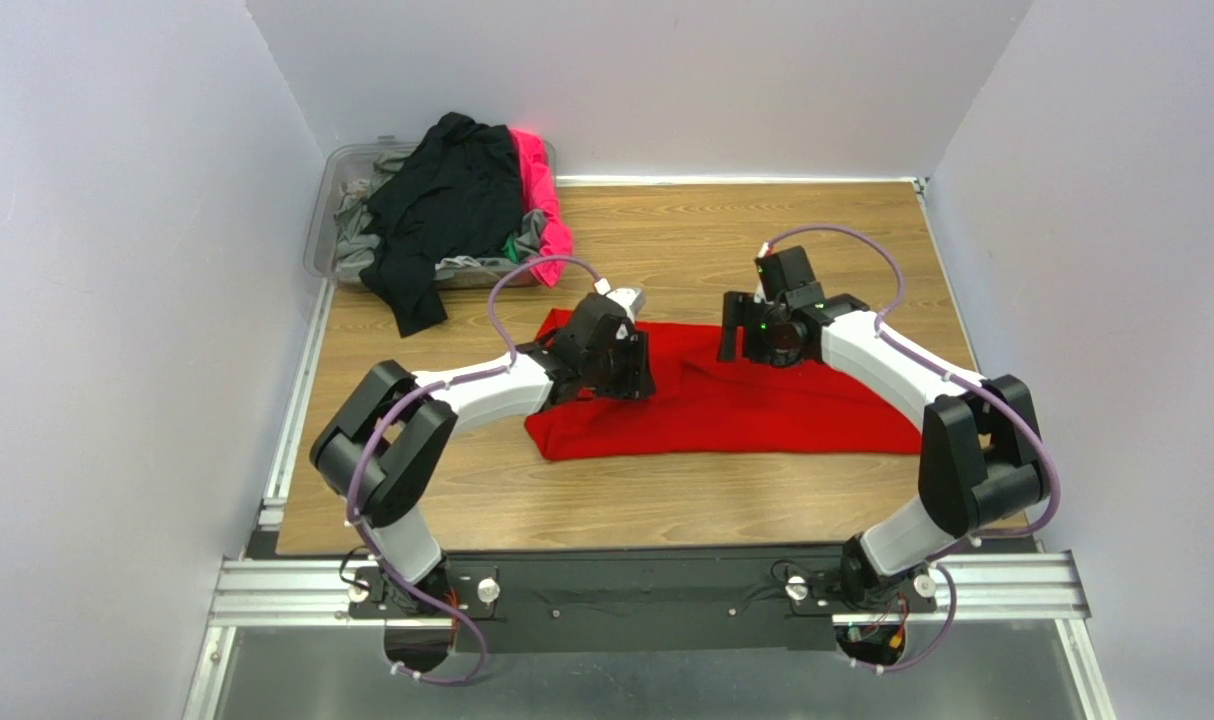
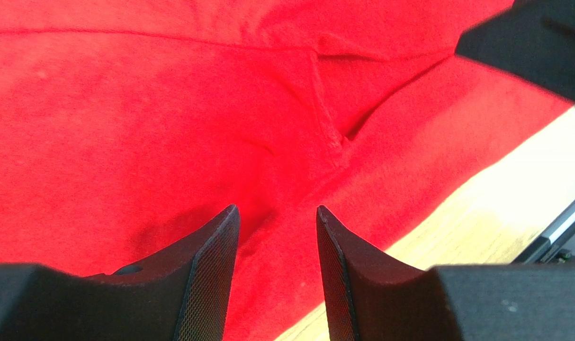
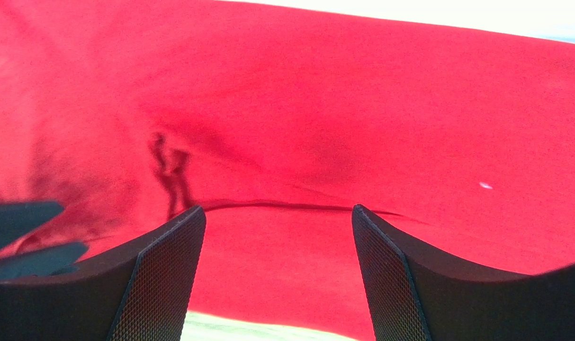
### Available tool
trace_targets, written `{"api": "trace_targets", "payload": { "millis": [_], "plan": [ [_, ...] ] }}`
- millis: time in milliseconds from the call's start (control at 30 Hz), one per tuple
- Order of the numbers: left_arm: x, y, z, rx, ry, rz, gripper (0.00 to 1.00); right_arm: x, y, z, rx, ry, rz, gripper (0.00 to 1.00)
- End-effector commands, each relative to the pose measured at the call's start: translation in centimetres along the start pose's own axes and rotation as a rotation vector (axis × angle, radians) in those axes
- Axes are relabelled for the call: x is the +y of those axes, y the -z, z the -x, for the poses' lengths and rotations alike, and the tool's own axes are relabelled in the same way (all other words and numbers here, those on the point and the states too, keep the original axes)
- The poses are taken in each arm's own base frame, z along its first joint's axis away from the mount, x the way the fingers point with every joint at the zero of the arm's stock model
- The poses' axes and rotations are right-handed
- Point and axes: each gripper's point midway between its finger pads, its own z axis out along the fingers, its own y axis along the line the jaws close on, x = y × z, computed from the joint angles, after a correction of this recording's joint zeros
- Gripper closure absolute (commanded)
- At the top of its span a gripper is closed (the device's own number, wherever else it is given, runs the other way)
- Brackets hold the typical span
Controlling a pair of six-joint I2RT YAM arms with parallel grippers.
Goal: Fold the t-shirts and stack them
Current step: Fold the tshirt
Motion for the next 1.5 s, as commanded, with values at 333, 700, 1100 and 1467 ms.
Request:
{"api": "trace_targets", "payload": {
  "millis": [333,700,1100,1467],
  "plan": [
    [-0.7,-0.6,-3.2,0.053,-0.041,-0.007,0.48,-5.5,0.3,1.5,-0.028,-0.090,-0.097,0.17],
    [-2.5,1.7,-0.4,0.001,-0.045,-0.035,0.48,-7.4,-0.3,4.5,-0.060,-0.117,-0.131,0.17],
    [1.2,-1.6,-0.3,0.079,0.166,0.050,0.47,-9.2,-3.8,2.4,0.028,-0.189,-0.167,0.17],
    [4.0,-6.0,-0.2,0.158,0.119,0.136,0.47,-12.2,-4.4,-1.2,0.117,-0.349,-0.182,0.17]
  ]
}}
